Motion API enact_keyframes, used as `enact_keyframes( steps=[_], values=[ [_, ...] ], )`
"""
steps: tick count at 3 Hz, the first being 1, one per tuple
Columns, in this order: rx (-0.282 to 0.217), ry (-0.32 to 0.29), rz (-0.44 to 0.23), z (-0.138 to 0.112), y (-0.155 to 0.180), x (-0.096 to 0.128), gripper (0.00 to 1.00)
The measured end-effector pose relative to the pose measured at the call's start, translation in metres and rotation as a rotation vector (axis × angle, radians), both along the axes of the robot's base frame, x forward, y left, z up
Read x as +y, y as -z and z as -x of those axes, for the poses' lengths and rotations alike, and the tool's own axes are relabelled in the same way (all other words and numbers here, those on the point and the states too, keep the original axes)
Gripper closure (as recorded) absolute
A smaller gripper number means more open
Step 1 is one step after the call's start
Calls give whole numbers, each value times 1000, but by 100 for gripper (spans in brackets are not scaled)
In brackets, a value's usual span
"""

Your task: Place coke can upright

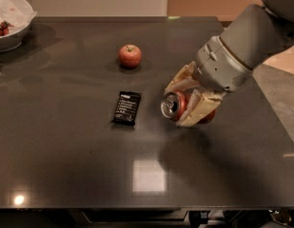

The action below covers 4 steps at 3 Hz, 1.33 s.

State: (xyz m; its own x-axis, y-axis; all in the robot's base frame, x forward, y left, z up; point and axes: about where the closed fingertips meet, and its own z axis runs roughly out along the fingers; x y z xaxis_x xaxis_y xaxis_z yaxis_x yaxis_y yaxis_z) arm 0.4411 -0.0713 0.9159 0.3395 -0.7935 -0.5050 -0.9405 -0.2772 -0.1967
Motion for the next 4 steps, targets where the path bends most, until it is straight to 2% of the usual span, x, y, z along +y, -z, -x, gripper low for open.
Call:
enact_keyframes(
  steps=[1,2,3,4],
  values=[
    [45,106,-152,-5,-5,1,100],
    [74,176,-283,-14,-6,1,100],
    [114,222,-420,-16,-9,0,100],
    [160,219,-551,-10,-10,1,100]
  ],
)
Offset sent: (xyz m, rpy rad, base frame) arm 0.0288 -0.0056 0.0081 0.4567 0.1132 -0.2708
